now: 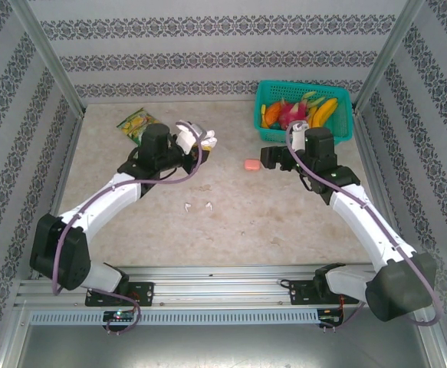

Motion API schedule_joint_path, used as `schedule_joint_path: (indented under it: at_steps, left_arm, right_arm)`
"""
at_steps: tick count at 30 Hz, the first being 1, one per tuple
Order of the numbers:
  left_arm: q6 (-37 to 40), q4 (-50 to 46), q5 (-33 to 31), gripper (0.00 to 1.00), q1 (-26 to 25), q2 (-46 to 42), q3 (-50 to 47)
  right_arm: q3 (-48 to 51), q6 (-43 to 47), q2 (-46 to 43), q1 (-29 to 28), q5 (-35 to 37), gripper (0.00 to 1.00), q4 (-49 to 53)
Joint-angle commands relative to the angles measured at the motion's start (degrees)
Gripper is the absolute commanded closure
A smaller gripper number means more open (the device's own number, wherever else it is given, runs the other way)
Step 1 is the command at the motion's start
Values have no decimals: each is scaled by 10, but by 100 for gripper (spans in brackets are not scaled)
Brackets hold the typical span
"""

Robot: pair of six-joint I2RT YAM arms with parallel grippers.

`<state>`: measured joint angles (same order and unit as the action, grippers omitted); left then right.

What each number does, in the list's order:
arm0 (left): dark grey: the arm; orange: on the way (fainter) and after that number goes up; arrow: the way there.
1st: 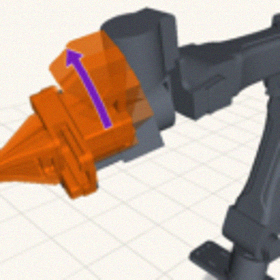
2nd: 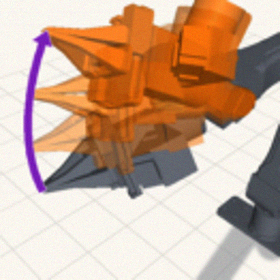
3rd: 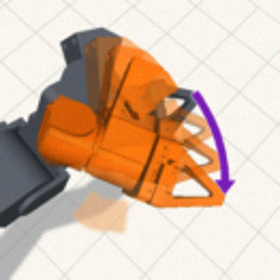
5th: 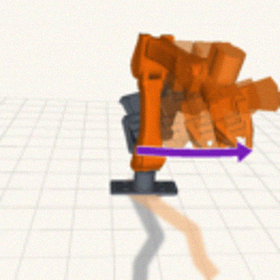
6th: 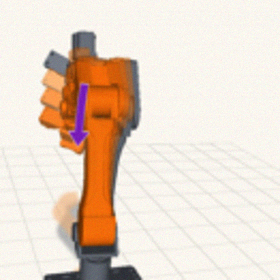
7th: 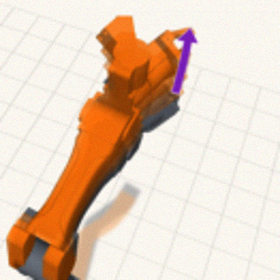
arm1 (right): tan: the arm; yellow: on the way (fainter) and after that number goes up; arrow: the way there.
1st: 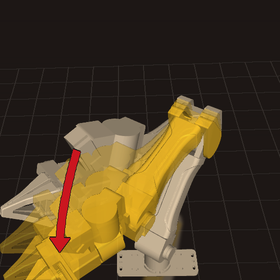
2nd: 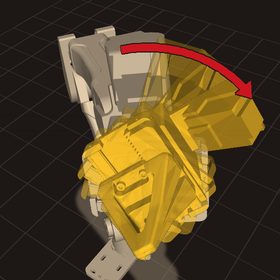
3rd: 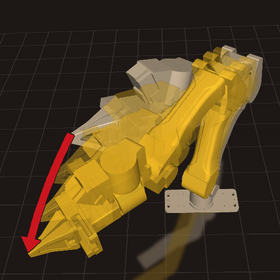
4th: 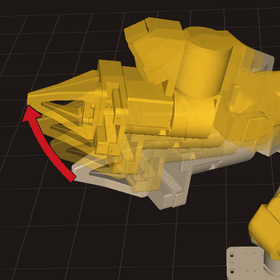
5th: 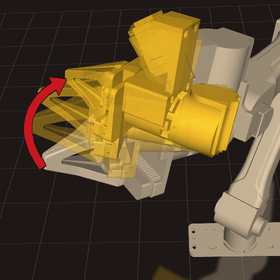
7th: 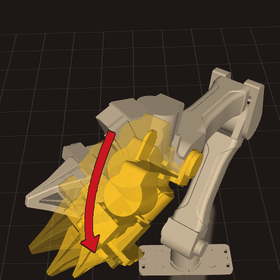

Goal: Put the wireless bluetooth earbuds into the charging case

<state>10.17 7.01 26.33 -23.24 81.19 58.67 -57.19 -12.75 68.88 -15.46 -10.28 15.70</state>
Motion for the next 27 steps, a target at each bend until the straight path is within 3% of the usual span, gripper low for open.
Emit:
schedule_joint_path:
  at_steps: [1,7,14,27]
  left_arm:
    - [-36,185,-90,100,-6,-30,-42]
    - [-87,391,-149,100,-8,-38,-154]
    - [-110,472,-148,100,-8,-27,-184]
    - [-135,508,24,100,38,-14,-198]
  right_arm:
    - [-21,-38,18,5,15,2,17]
    - [-30,-89,67,-5,-17,13,31]
    - [-46,-167,126,-59,0,25,66]
    - [-134,-267,277,-200,124,30,158]
